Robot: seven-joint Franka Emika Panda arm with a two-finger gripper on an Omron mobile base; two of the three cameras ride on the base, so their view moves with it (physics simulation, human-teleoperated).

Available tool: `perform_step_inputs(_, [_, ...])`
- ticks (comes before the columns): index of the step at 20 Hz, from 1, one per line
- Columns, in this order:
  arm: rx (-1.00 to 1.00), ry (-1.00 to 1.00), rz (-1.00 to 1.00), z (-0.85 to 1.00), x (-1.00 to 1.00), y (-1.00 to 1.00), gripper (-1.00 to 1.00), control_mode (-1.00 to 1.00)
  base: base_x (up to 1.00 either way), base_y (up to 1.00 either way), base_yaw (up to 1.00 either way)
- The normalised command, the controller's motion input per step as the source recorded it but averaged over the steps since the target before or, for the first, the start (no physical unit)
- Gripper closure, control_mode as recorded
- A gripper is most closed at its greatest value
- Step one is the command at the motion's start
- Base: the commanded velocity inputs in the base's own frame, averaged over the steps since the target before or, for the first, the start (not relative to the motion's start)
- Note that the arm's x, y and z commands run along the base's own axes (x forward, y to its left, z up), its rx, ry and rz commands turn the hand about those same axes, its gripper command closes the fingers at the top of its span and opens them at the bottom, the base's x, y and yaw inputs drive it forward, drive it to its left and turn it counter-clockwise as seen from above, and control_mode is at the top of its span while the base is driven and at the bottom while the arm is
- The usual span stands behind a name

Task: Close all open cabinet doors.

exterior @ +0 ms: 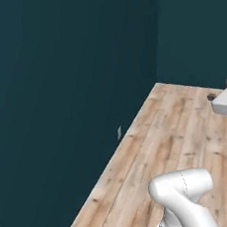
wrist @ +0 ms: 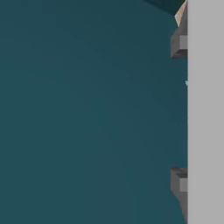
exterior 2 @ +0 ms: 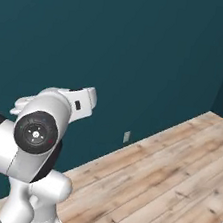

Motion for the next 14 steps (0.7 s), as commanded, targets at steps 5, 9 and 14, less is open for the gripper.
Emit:
perform_step_inputs(5, [0.0,0.0,0.0,0.0,0.0,0.0,-1.0,1.0,0.68,-0.65,-0.54])
perform_step_inputs(9, [0.0,0.0,0.0,0.0,0.0,0.0,-1.0,1.0,0.53,-0.55,-0.57])
perform_step_inputs(14, [0.0,0.0,0.0,0.0,0.0,0.0,-1.0,1.0,0.39,-0.53,-0.6])
